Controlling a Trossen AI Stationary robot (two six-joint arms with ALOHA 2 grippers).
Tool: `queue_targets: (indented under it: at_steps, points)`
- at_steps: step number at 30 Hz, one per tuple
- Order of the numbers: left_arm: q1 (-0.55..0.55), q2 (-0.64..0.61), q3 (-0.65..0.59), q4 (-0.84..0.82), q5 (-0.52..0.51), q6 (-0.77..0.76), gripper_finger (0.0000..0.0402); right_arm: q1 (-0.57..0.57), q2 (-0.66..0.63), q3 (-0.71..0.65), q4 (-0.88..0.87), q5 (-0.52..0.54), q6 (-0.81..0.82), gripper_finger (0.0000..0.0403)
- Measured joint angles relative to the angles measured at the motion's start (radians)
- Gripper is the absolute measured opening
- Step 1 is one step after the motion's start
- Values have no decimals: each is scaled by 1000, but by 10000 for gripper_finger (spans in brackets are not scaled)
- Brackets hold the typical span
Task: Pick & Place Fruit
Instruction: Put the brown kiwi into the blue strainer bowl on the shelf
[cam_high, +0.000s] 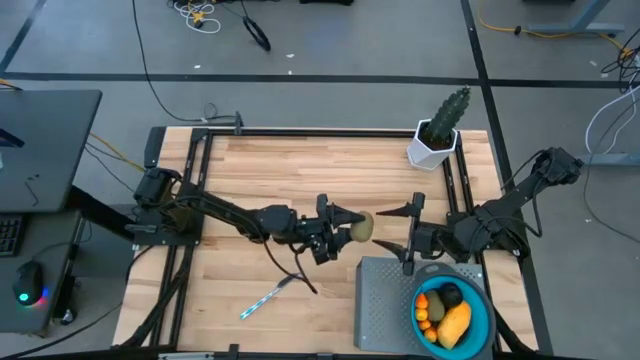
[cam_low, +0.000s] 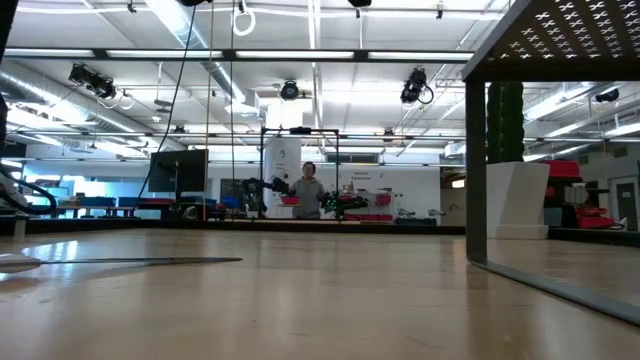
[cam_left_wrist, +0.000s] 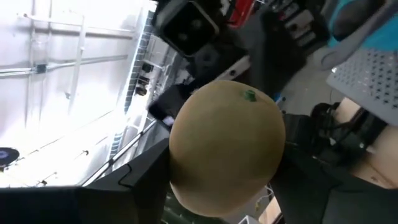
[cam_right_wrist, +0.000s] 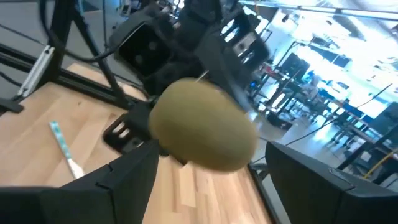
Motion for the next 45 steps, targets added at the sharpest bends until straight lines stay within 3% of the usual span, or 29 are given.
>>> queue_targets:
  at_steps: [5, 13, 18, 24, 37, 45]
  points:
    - [-6, 0, 0, -4, -21, 33, 248, -16, 0, 0, 48, -6, -31, 305]
    - [-23, 0, 0, -6, -30, 124, 247, -102, 0, 0, 42, -191, -6, 342]
    - [-27, -2, 0, -11, -31, 129, 246, -125, 1, 0, 47, -224, 10, 375]
    - [-29, -4, 0, -9, -13, 136, 246, -176, 54, 0, 137, -363, 62, 383]
    - [-26, 0, 0, -36, -47, 126, 247, -185, 103, 0, 181, -312, 45, 382]
    - [-27, 0, 0, -37, -45, 133, 243, -185, 101, 0, 116, -313, 112, 352]
